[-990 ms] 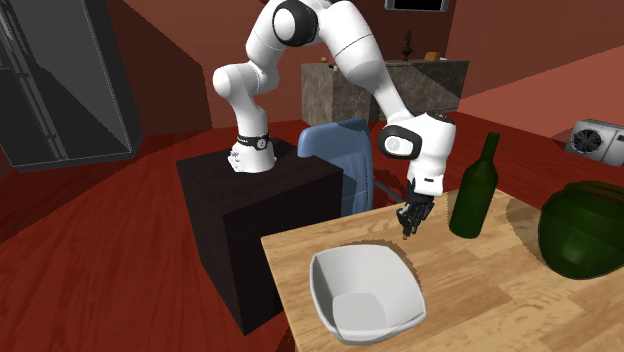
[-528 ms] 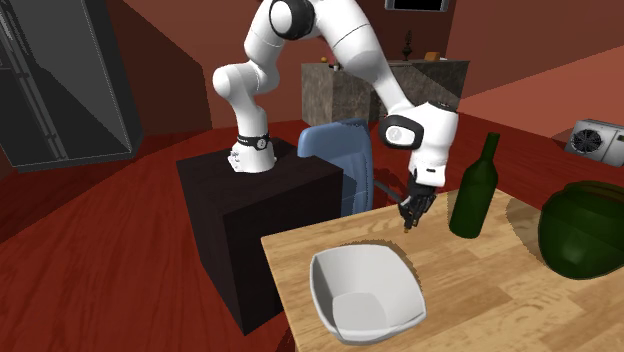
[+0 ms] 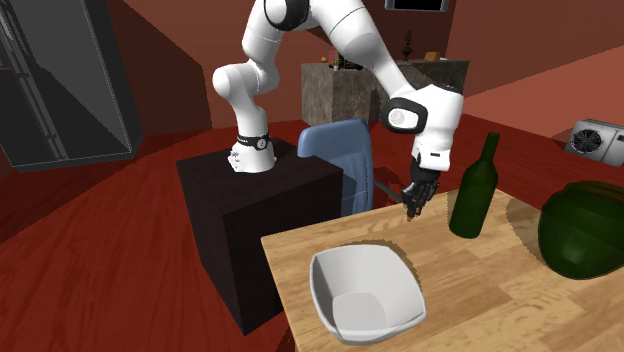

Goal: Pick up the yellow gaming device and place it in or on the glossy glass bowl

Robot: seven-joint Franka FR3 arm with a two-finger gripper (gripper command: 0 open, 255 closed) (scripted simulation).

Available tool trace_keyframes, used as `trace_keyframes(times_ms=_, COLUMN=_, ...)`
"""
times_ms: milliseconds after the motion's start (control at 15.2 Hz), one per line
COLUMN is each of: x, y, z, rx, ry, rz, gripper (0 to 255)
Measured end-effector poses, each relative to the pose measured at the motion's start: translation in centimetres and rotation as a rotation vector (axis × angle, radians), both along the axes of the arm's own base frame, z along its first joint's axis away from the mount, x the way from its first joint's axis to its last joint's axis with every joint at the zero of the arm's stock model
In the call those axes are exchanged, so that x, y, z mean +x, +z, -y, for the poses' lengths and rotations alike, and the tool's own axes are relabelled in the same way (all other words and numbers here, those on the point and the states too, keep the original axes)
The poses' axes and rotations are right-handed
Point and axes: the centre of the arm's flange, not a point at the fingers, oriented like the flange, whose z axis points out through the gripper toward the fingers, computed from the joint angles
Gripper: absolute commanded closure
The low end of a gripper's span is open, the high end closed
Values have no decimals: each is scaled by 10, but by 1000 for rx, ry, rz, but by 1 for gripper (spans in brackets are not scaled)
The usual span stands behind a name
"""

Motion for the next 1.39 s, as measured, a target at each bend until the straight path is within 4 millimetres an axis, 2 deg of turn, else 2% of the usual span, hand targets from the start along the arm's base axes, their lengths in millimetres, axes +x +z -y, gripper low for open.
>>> trace_keyframes(times_ms=1386, x=-2, y=111, z=0, rx=0, ry=0, rz=0, gripper=255)
